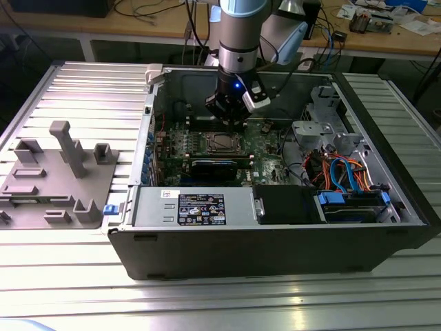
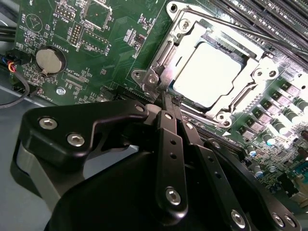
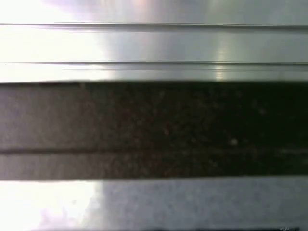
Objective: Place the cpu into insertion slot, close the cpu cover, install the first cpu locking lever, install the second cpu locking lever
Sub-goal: 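Install the second cpu locking lever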
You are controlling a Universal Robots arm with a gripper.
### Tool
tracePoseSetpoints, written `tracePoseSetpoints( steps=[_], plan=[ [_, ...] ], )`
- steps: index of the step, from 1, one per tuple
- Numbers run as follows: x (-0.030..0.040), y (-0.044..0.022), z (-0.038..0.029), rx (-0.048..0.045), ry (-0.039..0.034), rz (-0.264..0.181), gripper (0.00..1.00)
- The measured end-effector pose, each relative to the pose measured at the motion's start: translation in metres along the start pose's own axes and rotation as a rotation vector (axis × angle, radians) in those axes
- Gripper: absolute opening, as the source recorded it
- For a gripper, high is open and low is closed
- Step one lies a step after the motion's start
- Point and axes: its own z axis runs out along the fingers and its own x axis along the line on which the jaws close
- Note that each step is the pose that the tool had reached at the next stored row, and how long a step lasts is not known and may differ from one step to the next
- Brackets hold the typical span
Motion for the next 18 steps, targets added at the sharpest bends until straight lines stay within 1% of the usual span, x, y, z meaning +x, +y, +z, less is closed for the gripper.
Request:
tracePoseSetpoints(
  steps=[10, 12, 17, 18],
  plan=[
    [0.0, -0.0027, -0.0006, 0.0003, 0.0001, 0.0, 0.11],
    [-0.0001, -0.0026, -0.0022, 0.0001, 0.0, 0.0, 0.11],
    [-0.0002, -0.0025, -0.0085, 0.0001, 0.0, 0.0, 0.11],
    [-0.0003, -0.0025, -0.0089, -0.0001, -0.0001, 0.0, 0.11]
  ],
)
